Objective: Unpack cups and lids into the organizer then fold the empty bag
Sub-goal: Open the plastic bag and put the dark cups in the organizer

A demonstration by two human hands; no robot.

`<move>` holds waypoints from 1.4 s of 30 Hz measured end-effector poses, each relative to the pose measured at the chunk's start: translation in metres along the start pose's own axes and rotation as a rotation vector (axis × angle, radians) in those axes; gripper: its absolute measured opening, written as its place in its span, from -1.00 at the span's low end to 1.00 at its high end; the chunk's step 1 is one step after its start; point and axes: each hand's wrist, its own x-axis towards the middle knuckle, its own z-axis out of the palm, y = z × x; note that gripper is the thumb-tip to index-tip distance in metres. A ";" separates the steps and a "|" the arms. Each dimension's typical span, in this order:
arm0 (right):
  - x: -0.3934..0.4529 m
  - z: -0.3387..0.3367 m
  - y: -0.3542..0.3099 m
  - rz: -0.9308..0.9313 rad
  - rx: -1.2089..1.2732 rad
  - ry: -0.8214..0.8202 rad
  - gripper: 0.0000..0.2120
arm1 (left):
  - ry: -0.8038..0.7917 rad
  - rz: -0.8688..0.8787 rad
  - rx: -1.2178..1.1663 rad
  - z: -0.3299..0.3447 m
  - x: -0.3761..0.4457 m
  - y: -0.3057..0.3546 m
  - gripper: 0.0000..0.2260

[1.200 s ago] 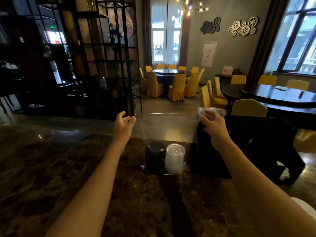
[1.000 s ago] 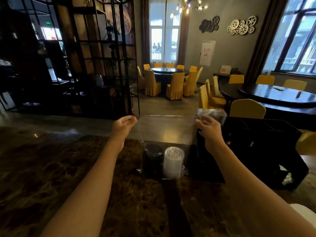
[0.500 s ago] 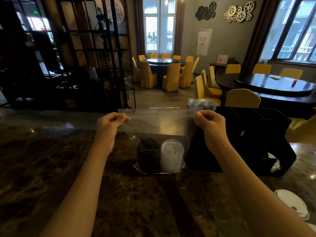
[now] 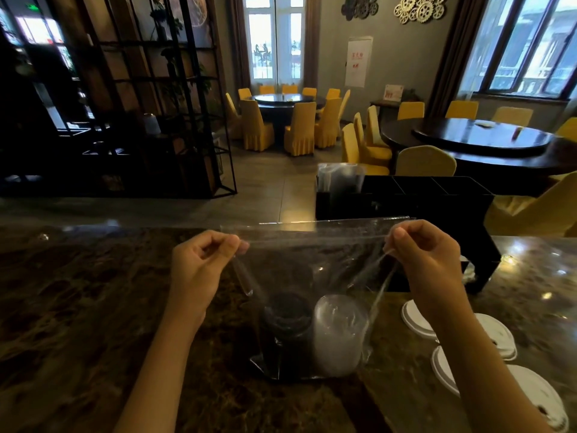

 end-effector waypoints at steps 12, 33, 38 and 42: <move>-0.018 -0.018 0.007 -0.140 -0.012 -0.074 -0.82 | -0.023 0.129 0.079 0.006 -0.024 0.002 -0.76; -0.021 -0.017 0.000 -0.089 -0.027 -0.090 -0.90 | -0.025 0.076 0.070 0.008 -0.030 0.008 -0.91; -0.015 -0.015 -0.006 -0.052 0.017 -0.050 -0.88 | -0.035 0.114 0.025 0.014 -0.025 0.017 -0.87; -0.010 -0.012 -0.016 -0.062 0.000 -0.026 -0.89 | -0.005 0.114 0.019 0.019 -0.022 0.026 -0.94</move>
